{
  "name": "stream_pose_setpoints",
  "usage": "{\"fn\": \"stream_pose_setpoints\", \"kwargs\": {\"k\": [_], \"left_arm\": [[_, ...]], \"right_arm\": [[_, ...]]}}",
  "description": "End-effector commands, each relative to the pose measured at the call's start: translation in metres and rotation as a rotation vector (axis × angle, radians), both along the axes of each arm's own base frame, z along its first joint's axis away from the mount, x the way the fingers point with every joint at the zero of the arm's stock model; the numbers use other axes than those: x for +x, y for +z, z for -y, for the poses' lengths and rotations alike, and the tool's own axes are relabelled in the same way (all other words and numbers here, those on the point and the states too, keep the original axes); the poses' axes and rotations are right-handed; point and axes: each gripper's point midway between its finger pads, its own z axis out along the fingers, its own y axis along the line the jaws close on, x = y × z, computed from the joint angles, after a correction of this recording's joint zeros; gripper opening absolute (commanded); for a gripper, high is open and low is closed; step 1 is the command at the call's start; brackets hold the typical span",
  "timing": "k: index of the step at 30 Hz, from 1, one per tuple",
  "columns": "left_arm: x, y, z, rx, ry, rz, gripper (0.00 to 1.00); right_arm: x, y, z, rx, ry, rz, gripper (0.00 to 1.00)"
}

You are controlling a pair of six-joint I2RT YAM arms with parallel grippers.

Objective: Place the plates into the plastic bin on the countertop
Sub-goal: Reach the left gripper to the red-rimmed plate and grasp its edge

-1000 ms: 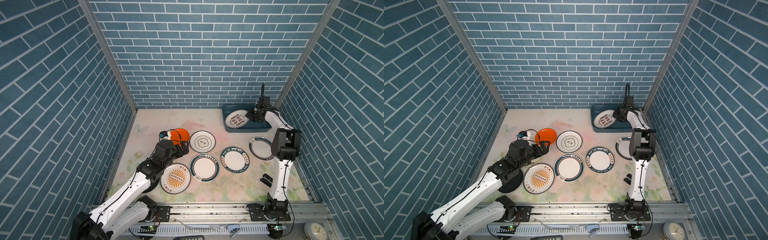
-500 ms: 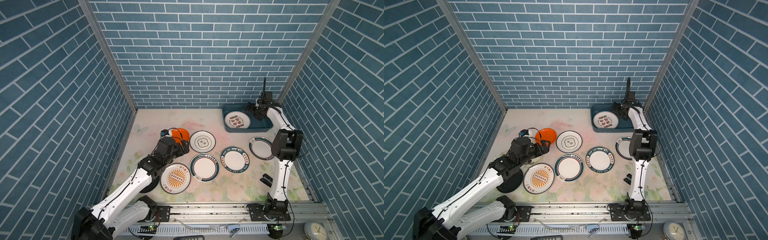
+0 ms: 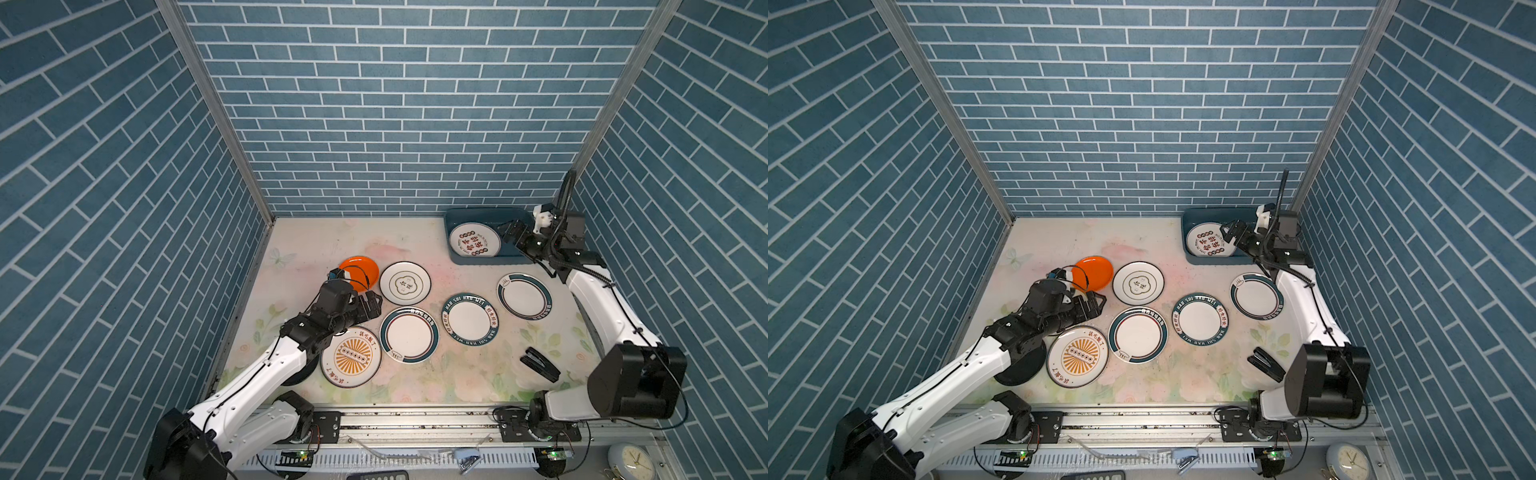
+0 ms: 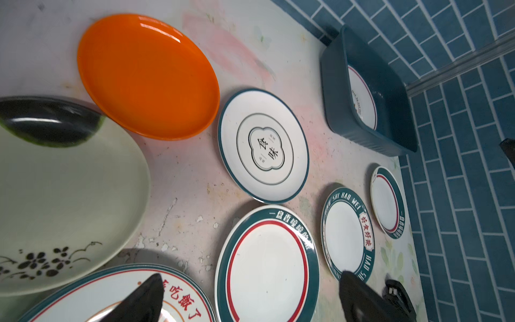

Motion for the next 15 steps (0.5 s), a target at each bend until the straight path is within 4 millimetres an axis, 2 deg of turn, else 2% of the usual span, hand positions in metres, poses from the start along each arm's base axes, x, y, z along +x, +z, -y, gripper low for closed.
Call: {"fn": "stream_pose_setpoints", "kwargs": {"k": [1, 5, 8, 11, 15], "left_arm": [[-0.009, -0.013, 0.015, -0.070, -0.068, -0.051, 0.99], [-0.011, -0.027, 0.023, -0.080, -0.106, -0.082, 1.00], [-0.009, -0.037, 0.026, -0.077, -0.116, -0.100, 1.00], [-0.006, -0.043, 0.032, -0.092, -0.131, -0.107, 1.00], [0.001, -0.054, 0.037, -0.047, -0.164, -0.127, 1.00]], "right_arm": [[-0.030, -0.010, -0.013, 0.102, 0.044, -0.020, 0.99], [-0.078, -0.026, -0.024, 0.166, 0.106, -0.041, 0.99], [-0.108, -0.039, -0.026, 0.191, 0.111, -0.051, 0.98], [-0.128, -0.051, -0.026, 0.196, 0.107, -0.047, 0.98], [-0.142, -0.063, -0.022, 0.171, 0.091, -0.051, 0.98]]}}
